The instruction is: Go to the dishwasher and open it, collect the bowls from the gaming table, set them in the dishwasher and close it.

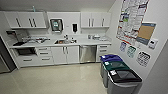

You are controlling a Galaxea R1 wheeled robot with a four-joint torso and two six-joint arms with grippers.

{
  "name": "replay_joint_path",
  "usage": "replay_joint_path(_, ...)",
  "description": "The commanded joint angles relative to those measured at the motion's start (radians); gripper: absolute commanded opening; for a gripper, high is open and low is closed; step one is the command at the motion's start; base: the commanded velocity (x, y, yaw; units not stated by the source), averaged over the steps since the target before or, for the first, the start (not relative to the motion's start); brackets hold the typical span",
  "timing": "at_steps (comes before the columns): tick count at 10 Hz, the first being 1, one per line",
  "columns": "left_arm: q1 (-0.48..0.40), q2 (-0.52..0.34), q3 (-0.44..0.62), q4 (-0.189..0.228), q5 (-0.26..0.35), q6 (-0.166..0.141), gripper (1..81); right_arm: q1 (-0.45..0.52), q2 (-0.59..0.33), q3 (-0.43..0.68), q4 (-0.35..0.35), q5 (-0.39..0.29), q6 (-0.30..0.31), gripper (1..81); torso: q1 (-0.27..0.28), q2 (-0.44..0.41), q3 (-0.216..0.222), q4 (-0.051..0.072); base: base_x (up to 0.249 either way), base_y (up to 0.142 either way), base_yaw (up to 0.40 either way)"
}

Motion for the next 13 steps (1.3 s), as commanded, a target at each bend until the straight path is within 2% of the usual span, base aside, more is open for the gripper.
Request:
replay_joint_path(1,-0.037,-0.015,0.011,0.009,0.057,0.004,81.1,0.036,-0.021,0.015,-0.013,-0.061,0.001,81.1,0.0,0.0,0.0,0.0,0.278,0.0,0.0)
replay_joint_path(6,-0.037,-0.017,0.011,0.009,0.057,0.004,81.1,0.041,-0.016,0.016,-0.016,-0.062,-0.004,81.1,0.001,0.0,0.0,0.0,0.254,0.0,0.0)
replay_joint_path(13,-0.035,-0.015,0.011,0.01,0.059,0.004,81.1,0.041,-0.013,0.015,-0.018,-0.064,-0.006,81.1,0.0,0.001,0.0,0.0,0.15,0.0,0.0)
